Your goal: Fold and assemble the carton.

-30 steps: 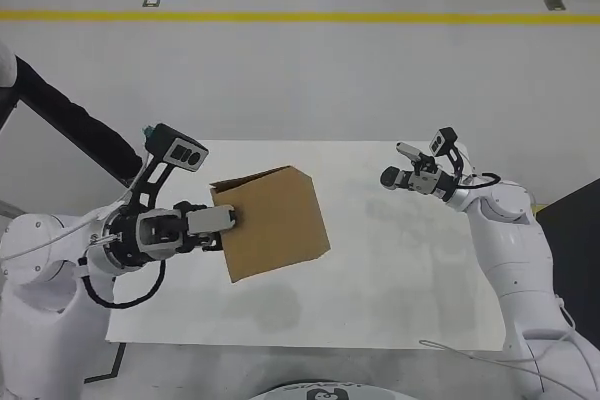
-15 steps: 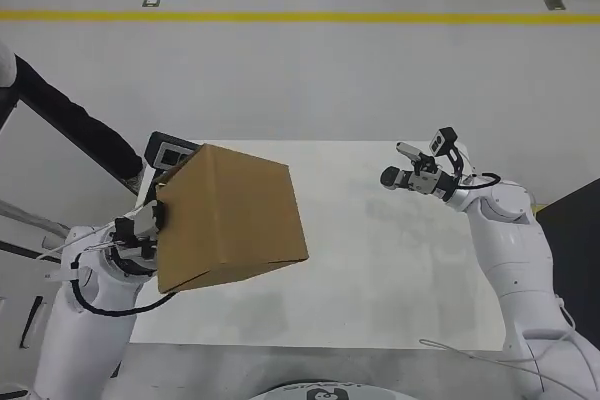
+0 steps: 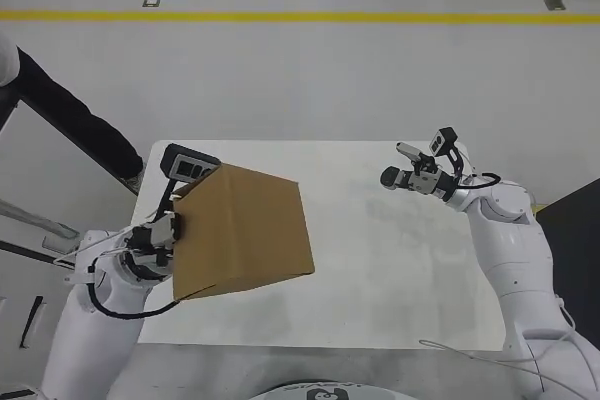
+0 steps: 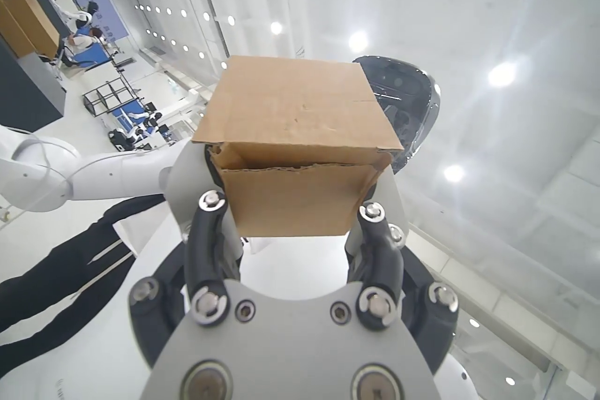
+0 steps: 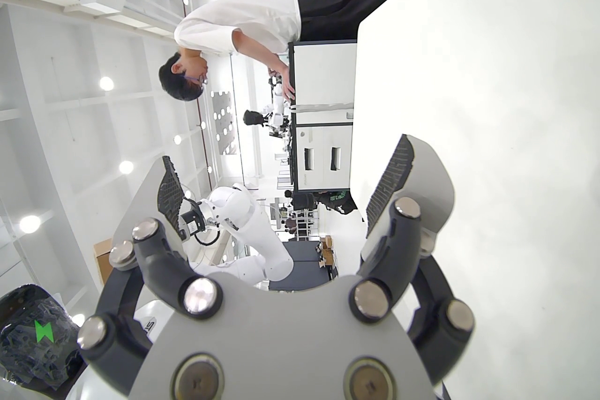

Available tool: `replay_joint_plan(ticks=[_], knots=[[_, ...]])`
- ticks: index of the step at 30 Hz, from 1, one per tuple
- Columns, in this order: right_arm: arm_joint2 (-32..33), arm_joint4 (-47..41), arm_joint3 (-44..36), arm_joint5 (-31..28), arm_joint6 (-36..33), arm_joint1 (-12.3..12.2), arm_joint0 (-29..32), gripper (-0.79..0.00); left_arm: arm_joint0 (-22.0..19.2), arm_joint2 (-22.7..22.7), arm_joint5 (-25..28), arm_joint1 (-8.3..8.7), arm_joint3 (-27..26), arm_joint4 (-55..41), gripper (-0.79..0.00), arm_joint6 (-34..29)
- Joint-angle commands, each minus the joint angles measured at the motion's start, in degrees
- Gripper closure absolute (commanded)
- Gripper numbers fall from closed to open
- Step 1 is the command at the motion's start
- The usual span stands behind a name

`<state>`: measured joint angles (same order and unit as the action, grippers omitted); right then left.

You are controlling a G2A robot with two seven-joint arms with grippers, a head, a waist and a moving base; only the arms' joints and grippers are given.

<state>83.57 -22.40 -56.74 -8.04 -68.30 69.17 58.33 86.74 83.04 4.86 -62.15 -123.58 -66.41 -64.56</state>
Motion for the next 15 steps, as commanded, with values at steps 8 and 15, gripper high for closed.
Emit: replay_joint_plan(ticks=[8,15], knots=[[0.0,0.0,0.0,0.0,0.0,0.0,0.0,-0.785,2.57,-4.6,4.19,-1.11,1.12,-8.49,0.0,-3.67],[0.0,0.0,0.0,0.0,0.0,0.0,0.0,-0.785,3.0,-5.75,3.63,-1.63,1.47,-11.39,0.0,-4.36]])
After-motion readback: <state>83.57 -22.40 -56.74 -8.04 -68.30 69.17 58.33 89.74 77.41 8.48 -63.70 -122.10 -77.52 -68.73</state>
